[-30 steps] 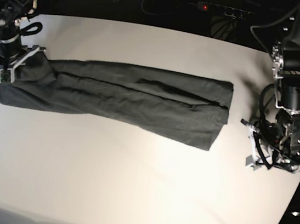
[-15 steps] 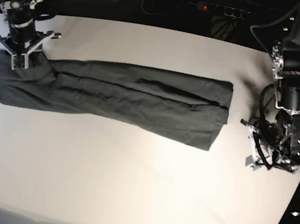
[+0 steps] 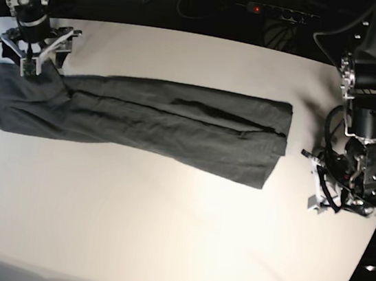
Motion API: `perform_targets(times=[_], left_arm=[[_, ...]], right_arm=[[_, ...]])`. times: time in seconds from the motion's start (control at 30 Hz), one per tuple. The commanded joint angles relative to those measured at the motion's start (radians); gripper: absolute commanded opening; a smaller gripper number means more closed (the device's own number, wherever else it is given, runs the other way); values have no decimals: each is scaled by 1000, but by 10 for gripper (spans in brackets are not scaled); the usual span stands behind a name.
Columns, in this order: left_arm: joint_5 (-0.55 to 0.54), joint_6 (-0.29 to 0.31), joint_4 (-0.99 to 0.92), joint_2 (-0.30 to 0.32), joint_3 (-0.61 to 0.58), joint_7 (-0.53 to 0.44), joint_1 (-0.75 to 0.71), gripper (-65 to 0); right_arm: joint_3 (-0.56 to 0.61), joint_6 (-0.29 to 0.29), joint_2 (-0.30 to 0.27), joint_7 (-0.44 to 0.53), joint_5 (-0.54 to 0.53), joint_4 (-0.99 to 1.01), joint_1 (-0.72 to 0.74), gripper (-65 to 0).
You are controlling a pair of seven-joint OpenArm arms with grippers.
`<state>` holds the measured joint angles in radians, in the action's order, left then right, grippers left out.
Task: Fold the T-shirt properly
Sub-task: 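Lower the right gripper onto the grey strip end and grasp it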
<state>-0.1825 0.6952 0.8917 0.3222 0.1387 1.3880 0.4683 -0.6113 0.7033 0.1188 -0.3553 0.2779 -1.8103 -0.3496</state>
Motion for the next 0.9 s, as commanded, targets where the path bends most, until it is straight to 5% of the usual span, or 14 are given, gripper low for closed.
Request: perform_targets(times=[0.0,0.6,0.87], left_arm=[[-22,3,-10,-11,-6,-6,-12,-609],[-22,3,-10,-11,-6,-5,-13,-609],[-22,3,-10,-11,-6,-5,-12,-609]], right_arm=[[-3,-5,-6,25,-13,-12,4,-173],[1,-5,-35,31,-15,142,42,-181],[-3,-5,-35,29,-13,142,60,-479]])
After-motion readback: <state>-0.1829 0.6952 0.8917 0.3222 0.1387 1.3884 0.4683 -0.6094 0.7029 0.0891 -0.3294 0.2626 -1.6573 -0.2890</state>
